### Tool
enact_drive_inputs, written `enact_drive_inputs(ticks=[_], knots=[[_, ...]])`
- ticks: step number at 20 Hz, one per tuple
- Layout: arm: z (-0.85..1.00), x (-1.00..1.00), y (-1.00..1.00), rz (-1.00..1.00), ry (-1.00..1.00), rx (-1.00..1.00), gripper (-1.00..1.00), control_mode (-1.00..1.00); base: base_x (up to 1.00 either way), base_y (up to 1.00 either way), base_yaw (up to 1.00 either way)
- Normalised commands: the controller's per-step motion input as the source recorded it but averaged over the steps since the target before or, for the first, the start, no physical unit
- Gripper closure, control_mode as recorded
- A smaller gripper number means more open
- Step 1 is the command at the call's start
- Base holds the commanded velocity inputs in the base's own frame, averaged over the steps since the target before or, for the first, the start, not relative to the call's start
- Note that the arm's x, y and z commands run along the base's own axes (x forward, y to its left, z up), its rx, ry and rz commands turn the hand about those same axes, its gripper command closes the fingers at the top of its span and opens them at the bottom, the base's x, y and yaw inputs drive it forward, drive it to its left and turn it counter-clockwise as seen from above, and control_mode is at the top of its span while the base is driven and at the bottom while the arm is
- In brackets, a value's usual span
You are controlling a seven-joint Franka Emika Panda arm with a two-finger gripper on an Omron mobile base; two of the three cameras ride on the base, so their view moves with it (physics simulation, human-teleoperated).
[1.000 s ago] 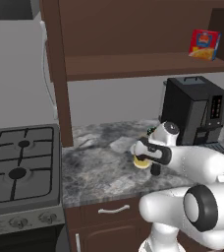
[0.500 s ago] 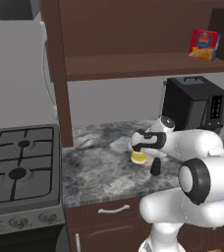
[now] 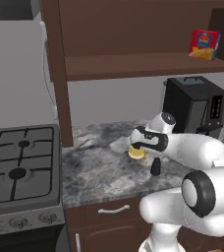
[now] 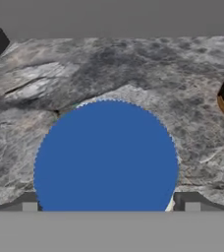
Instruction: Pick the shaker and mayonnaise from the counter and place them in the cabinet.
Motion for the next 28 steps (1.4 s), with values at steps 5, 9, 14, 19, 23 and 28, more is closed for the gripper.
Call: enact_drive_inputs(ticks=[5,9,14,19,23,28], knots=[[0.86,-0.23,0.2,0.0,-0.19,0.0,1.0,-1.0,0.0,0.0,0.0],[0.72,-0.21,0.05,0.0,-0.1,-0.01,1.0,-1.0,0.0,0.0,0.0],[0.79,-0.19,0.01,-0.01,-0.05,-0.01,1.0,-1.0,0.0,0.0,0.0],[0.55,-0.04,0.02,-0.03,0.0,0.0,1.0,-1.0,0.0,0.0,0.0],[0.6,-0.23,0.04,-0.01,0.0,0.0,1.0,-1.0,0.0,0.0,0.0],[0.57,-0.24,0.05,0.0,0.0,0.0,1.0,-1.0,0.0,0.0,0.0]])
